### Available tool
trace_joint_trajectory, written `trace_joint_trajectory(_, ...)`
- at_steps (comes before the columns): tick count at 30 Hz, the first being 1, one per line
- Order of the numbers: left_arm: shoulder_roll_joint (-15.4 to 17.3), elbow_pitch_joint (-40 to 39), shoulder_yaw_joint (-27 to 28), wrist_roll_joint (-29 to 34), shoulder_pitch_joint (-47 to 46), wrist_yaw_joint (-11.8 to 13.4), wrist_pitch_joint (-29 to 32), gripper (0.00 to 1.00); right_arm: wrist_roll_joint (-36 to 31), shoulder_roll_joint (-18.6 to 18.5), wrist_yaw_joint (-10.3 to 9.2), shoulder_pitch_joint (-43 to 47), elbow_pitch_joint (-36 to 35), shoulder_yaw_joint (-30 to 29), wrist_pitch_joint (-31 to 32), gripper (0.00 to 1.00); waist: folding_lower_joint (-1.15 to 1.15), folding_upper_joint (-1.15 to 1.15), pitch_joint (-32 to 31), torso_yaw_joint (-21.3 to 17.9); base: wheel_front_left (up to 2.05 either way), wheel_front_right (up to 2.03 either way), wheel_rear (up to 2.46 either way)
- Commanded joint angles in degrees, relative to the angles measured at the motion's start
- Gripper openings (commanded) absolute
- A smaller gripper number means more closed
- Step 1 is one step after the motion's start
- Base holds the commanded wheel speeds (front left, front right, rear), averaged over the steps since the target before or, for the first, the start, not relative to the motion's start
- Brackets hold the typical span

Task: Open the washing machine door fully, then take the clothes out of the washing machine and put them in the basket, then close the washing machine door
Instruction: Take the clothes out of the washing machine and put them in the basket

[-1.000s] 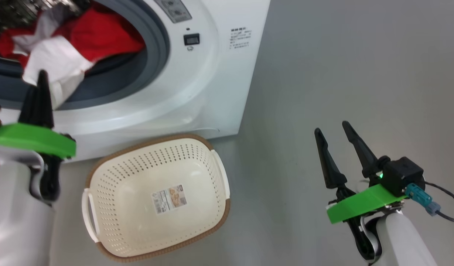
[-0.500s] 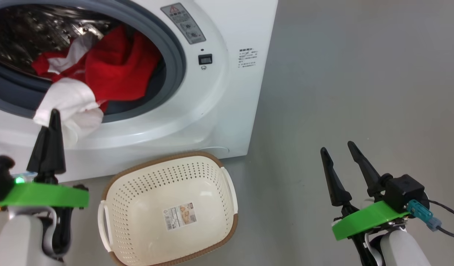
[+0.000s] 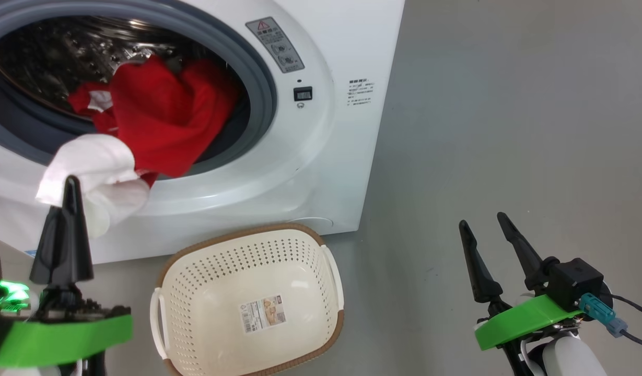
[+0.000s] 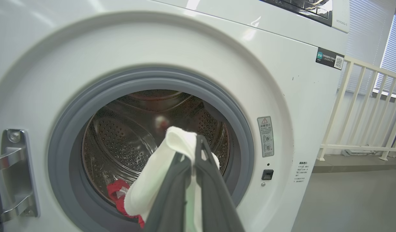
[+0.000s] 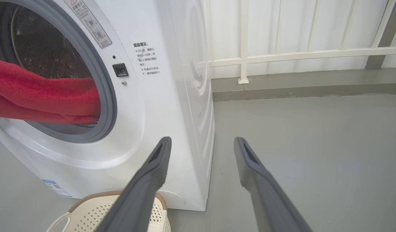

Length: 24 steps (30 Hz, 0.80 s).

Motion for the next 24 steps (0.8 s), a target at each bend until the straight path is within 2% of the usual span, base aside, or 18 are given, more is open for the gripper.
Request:
trace_joint_trajectory(1, 0.6, -4.9, 2.4, 1.0, 0.8, 0.1, -0.5, 0.00, -0.2, -0.2, 0.09, 0.2, -1.5, 1.2, -0.7, 1.00, 0.00, 0.00, -0.2, 0.1, 0.00, 0.00, 0.00)
trace_joint_trajectory(7, -0.4, -13.4, 1.5, 2.1, 4.3, 0.6, -0.3, 0.00, -0.2, -0.3, 0.09, 0.4, -1.7, 1.0, -0.7, 1.00, 0.00, 0.00, -0.1, 0.4, 0.00, 0.00, 0.00)
trace_joint_trajectory(12, -0.9, -13.6, -0.7, 1.6, 6.0, 0.5, 0.8, 0.00, -0.3, -0.3, 0.09, 0.1, -1.7, 1.3, -0.7, 1.00, 0.00, 0.00, 0.5, 0.2, 0.00, 0.00, 0.00)
trace_joint_trajectory(17, -1.3, -5.6, -3.0, 0.5, 6.5, 0.3, 0.7, 0.00, -0.3, -0.2, 0.09, -0.9, -1.8, 1.7, -0.7, 1.00, 0.00, 0.00, 1.8, -0.3, 0.00, 0.00, 0.00)
trace_joint_trajectory(24, -1.2, 13.1, -6.7, -0.8, 2.7, 0.0, -0.2, 0.00, -0.5, 0.0, 0.09, -2.0, -2.1, 1.8, -0.7, 1.00, 0.00, 0.00, 4.4, -1.1, 0.00, 0.00, 0.00)
